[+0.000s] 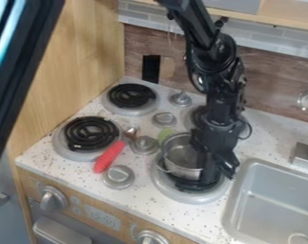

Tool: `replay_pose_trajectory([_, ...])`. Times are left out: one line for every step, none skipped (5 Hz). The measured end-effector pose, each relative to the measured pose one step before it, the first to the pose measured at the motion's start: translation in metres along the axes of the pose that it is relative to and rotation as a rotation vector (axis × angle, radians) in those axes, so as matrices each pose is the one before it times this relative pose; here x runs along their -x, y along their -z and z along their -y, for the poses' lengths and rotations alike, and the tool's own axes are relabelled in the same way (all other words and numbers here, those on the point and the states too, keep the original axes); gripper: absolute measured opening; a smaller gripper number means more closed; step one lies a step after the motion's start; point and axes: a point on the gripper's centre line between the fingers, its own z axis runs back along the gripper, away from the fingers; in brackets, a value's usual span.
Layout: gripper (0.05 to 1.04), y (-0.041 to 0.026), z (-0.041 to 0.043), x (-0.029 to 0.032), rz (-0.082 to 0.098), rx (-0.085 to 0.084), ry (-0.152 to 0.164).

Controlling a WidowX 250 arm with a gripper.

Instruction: Move the silver pot to the lower right burner

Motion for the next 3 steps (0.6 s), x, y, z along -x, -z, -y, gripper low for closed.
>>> replay_pose_trajectory([0.584, -0.02954, 0.00263, 0.00043, 0.106, 0.0097, -0.1403])
replay_pose_trajectory([0.865, -0.03719, -0.00876, 0.00824, 0.102, -0.0251, -0.1507])
replay_pose_trajectory([1.022, -0.02345, -0.01425, 0.01173, 0.052, -0.0451, -0.1343])
